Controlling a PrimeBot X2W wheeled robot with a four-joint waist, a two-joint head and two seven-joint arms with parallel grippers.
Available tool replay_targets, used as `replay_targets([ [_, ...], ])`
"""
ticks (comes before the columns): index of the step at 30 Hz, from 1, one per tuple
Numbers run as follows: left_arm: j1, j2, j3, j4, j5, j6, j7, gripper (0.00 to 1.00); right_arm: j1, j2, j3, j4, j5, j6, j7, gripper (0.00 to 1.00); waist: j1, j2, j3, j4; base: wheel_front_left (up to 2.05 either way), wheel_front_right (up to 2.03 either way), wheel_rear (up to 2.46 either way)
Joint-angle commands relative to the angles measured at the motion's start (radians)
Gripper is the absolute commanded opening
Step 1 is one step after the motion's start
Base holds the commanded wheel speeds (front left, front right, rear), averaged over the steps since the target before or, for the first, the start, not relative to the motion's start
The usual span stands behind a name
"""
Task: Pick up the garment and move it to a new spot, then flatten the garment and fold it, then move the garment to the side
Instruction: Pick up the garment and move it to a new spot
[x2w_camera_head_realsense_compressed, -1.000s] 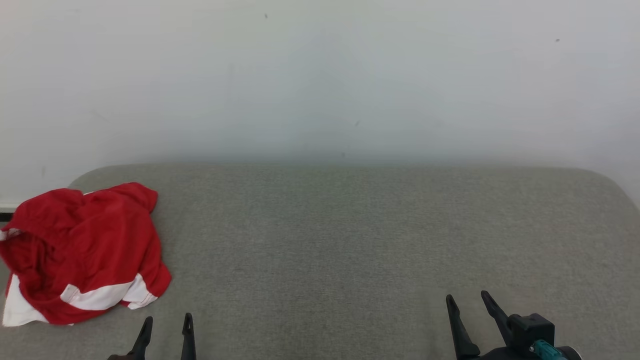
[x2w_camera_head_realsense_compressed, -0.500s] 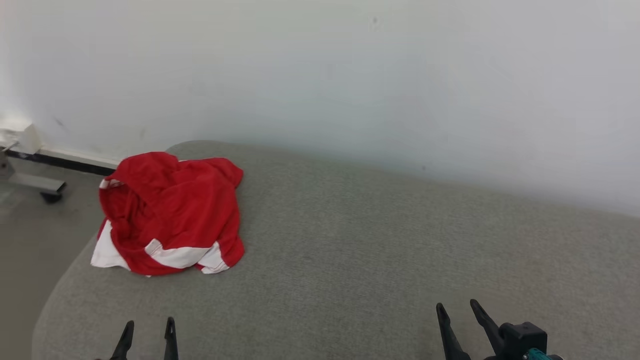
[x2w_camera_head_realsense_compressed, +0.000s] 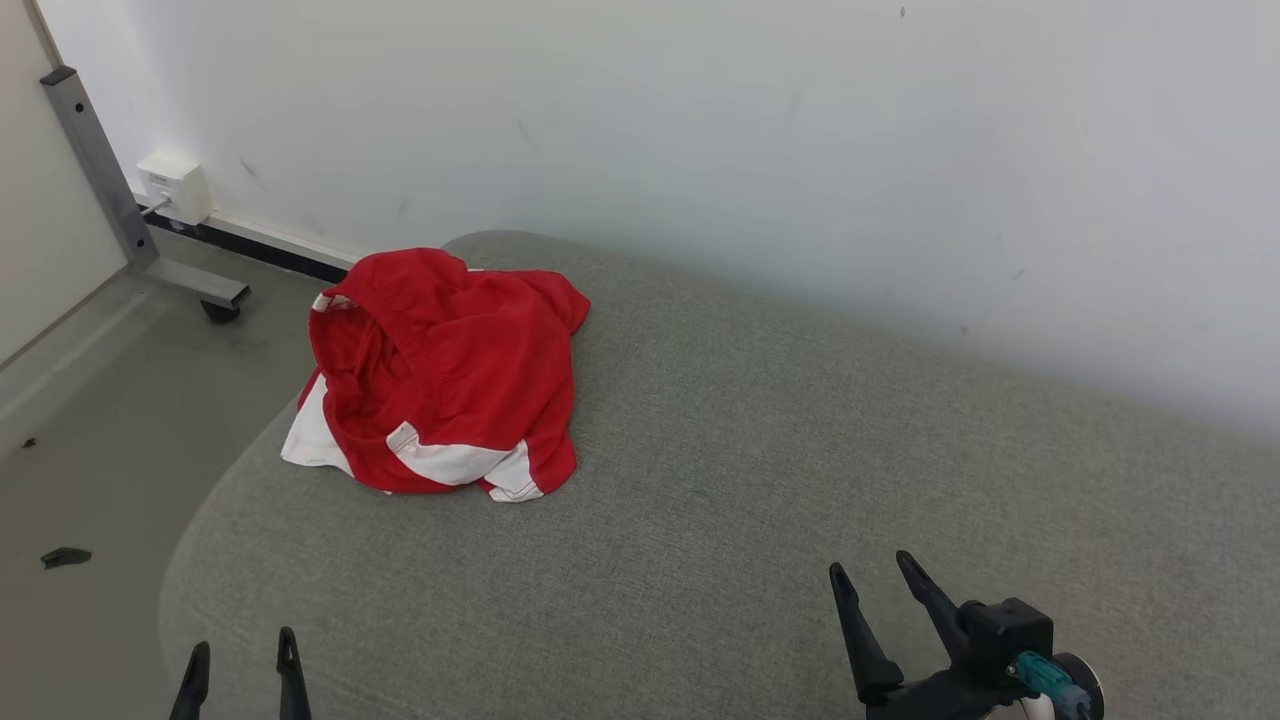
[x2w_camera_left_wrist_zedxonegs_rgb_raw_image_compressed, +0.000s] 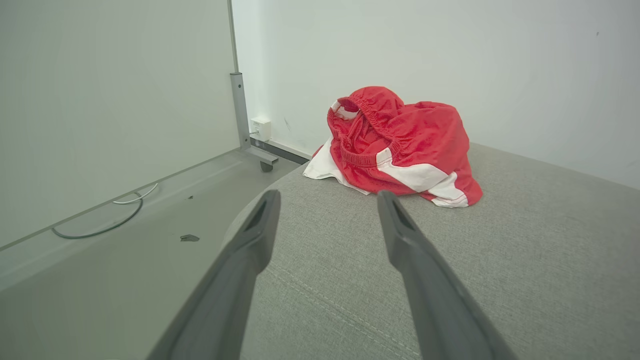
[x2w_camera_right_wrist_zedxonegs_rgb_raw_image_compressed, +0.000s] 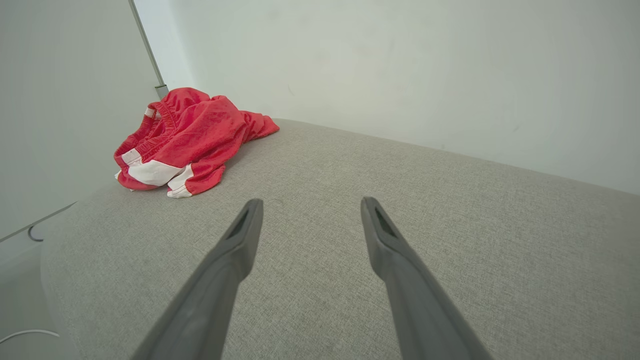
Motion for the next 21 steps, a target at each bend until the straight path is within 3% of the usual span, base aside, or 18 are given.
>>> replay_targets([
  [1,0.014,-0.002,0.003,-0.013,-0.01,0.008,-0.001,1.0,-0.013,-0.002,0.004,0.009,0.008,-0.002,-0.007,1.0,0.0,-0.0001,0.013,0.012,0.0,0.0,0.0],
  [12,0.019,-0.003,-0.009,-0.041,-0.015,0.024,0.025,1.0,-0.018,-0.002,0.004,0.03,0.01,-0.002,-0.021,1.0,0.0,-0.0001,0.017,0.015,0.0,0.0,0.0],
  [21,-0.134,0.013,-0.027,0.065,-0.087,-0.04,0.161,1.0,0.02,-0.002,-0.028,0.005,-0.017,-0.002,-0.014,1.0,0.0,-0.0001,0.04,0.025,0.0,0.0,0.0],
])
